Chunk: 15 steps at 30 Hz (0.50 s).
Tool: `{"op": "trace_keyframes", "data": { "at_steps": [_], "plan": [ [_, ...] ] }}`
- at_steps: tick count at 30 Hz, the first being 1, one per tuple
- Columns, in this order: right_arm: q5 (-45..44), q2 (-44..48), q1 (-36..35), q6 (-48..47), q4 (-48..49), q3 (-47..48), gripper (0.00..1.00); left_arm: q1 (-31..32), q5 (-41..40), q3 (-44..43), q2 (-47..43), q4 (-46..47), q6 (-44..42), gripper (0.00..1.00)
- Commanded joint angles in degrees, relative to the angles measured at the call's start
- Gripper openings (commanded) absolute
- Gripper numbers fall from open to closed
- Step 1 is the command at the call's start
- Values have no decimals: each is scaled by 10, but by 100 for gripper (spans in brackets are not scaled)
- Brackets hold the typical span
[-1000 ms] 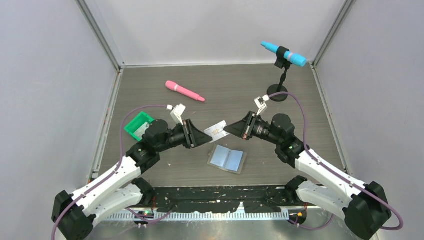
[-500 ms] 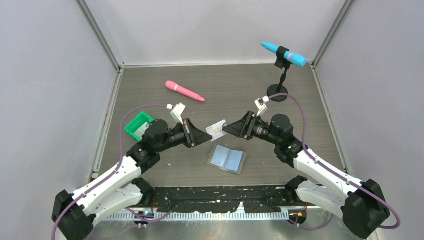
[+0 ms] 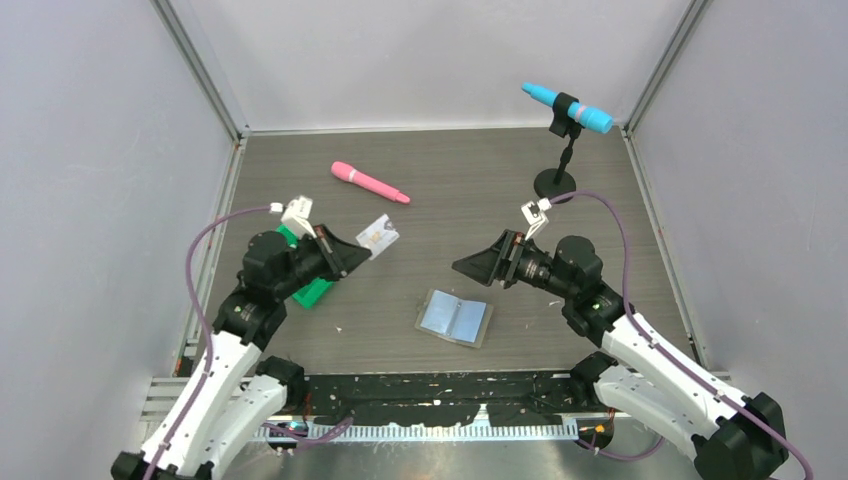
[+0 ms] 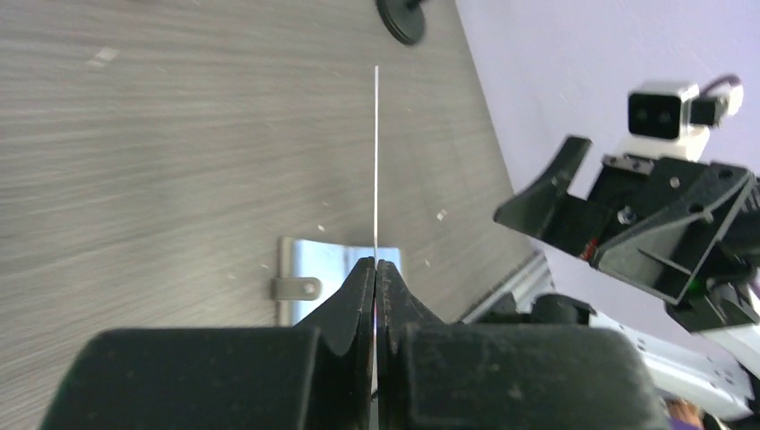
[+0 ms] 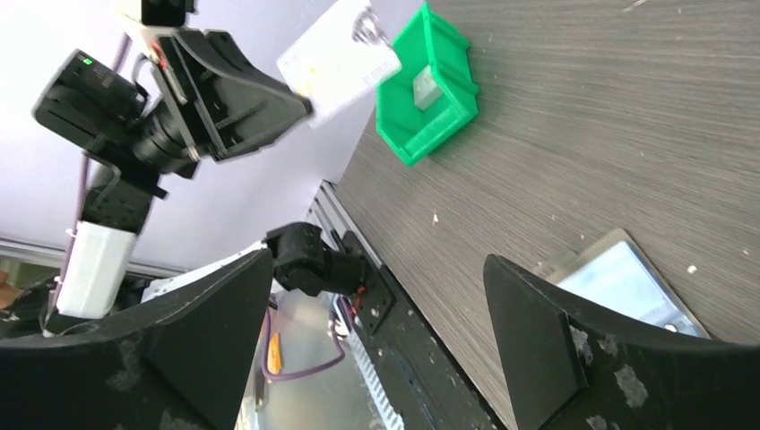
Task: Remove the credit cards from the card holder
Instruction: Place the credit card in the storage box.
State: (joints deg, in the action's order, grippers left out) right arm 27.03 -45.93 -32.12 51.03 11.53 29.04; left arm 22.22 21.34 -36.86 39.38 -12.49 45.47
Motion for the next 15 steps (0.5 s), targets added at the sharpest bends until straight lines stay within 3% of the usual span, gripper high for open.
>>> {"op": "trace_keyframes", "data": {
  "at_steps": [1, 9, 15],
  "plan": [
    [-5, 12, 1, -40, -40, 9, 96, -83, 18, -48, -36, -119, -82, 0],
    [22, 26, 1, -41, -36, -14, 96, -304, 83, -96, -13, -284, -130, 0],
    [36, 31, 1, -56, -63, -22, 96, -389, 31, -81, 5, -305, -163, 0]
  ]
}}
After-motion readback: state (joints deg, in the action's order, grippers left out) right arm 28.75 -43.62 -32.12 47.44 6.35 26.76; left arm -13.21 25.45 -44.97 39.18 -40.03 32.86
